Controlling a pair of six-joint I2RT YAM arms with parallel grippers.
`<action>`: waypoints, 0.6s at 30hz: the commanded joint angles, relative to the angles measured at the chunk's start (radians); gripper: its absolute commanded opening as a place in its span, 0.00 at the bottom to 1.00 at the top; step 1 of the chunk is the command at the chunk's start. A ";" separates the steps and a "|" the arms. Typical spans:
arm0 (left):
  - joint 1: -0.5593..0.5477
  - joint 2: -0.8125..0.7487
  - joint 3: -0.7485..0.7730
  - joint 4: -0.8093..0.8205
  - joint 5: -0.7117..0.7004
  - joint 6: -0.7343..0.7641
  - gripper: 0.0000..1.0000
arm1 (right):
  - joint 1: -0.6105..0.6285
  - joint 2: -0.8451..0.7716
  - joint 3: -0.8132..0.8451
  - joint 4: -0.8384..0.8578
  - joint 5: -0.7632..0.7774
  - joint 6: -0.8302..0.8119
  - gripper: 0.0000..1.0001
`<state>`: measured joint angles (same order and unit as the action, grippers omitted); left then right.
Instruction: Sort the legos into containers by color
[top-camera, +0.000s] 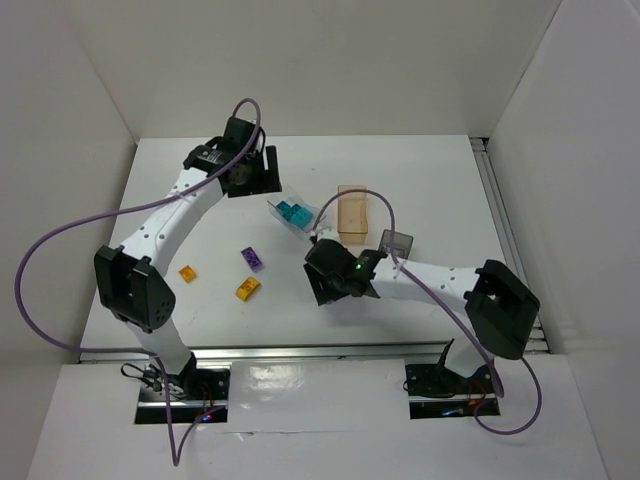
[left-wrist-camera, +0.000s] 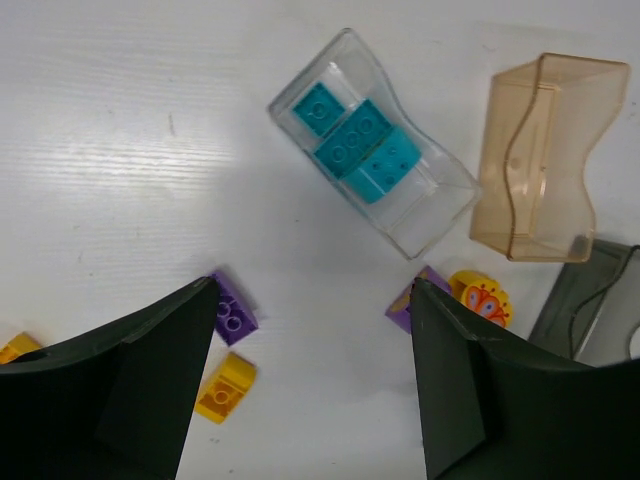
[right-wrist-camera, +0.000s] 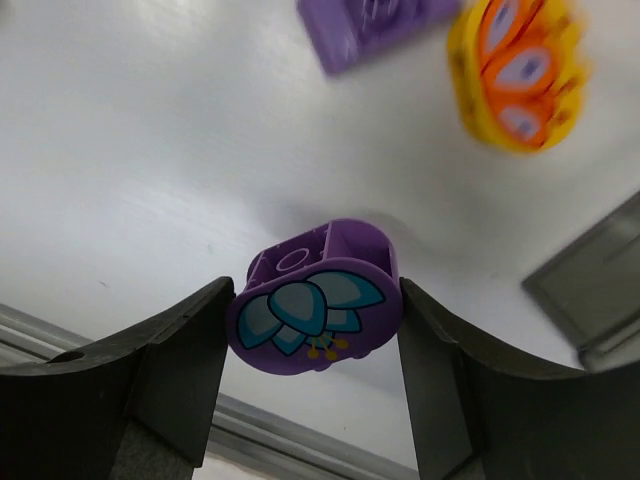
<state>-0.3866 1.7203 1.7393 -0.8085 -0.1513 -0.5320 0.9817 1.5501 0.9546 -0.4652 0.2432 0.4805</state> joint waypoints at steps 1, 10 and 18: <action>0.060 -0.060 -0.047 0.005 -0.011 -0.031 0.83 | -0.069 -0.076 0.150 -0.039 0.105 -0.061 0.41; 0.158 -0.140 -0.219 -0.004 -0.004 -0.051 0.83 | -0.333 0.057 0.401 0.000 0.039 -0.141 0.43; 0.158 -0.160 -0.438 0.057 0.030 -0.128 0.98 | -0.462 0.251 0.530 0.045 0.031 -0.171 0.45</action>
<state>-0.2234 1.5917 1.3418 -0.7887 -0.1406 -0.6186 0.5358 1.7561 1.4315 -0.4576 0.2714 0.3378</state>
